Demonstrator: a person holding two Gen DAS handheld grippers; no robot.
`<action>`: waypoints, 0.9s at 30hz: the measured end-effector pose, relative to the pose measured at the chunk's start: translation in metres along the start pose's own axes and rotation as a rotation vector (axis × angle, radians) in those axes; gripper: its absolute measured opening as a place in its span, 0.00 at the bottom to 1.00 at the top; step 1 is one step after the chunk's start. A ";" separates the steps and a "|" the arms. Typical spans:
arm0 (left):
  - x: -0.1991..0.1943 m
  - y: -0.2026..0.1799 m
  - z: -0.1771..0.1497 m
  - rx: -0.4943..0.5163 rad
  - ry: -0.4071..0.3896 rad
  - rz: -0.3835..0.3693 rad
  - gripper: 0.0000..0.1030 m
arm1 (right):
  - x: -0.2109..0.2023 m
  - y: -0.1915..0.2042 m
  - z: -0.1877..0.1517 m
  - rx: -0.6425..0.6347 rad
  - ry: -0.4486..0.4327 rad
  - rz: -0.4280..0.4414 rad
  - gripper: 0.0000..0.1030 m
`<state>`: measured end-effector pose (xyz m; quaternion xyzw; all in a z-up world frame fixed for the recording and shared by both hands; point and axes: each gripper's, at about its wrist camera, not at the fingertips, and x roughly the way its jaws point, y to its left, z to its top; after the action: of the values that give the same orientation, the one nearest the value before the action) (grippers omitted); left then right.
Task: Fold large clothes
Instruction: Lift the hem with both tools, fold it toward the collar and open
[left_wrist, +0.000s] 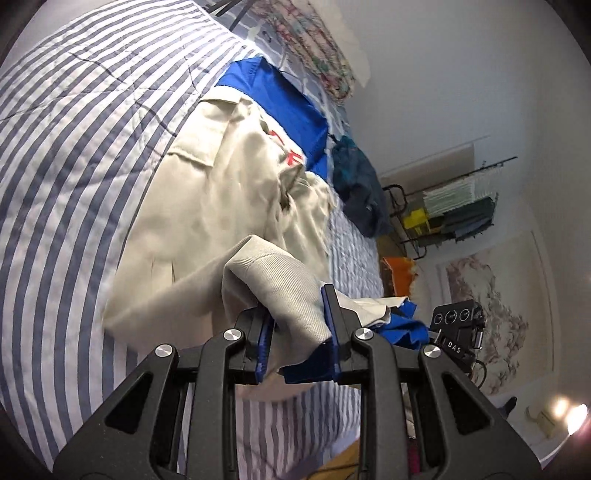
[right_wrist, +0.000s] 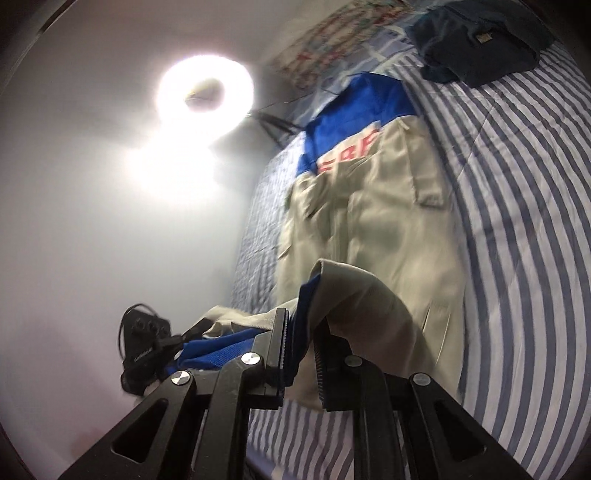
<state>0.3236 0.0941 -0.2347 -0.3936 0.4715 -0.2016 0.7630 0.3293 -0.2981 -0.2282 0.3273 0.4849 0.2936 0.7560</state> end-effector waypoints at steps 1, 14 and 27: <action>0.009 0.003 0.007 -0.009 0.001 0.013 0.23 | 0.005 -0.004 0.005 0.003 0.009 -0.015 0.11; 0.073 0.052 0.037 -0.157 0.042 0.061 0.33 | 0.062 -0.059 0.039 0.110 0.079 -0.075 0.16; 0.006 0.017 0.058 0.117 -0.038 0.051 0.55 | -0.017 -0.044 0.029 -0.069 -0.034 -0.035 0.48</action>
<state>0.3763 0.1245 -0.2371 -0.3398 0.4542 -0.2017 0.7985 0.3558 -0.3437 -0.2441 0.2976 0.4674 0.2912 0.7799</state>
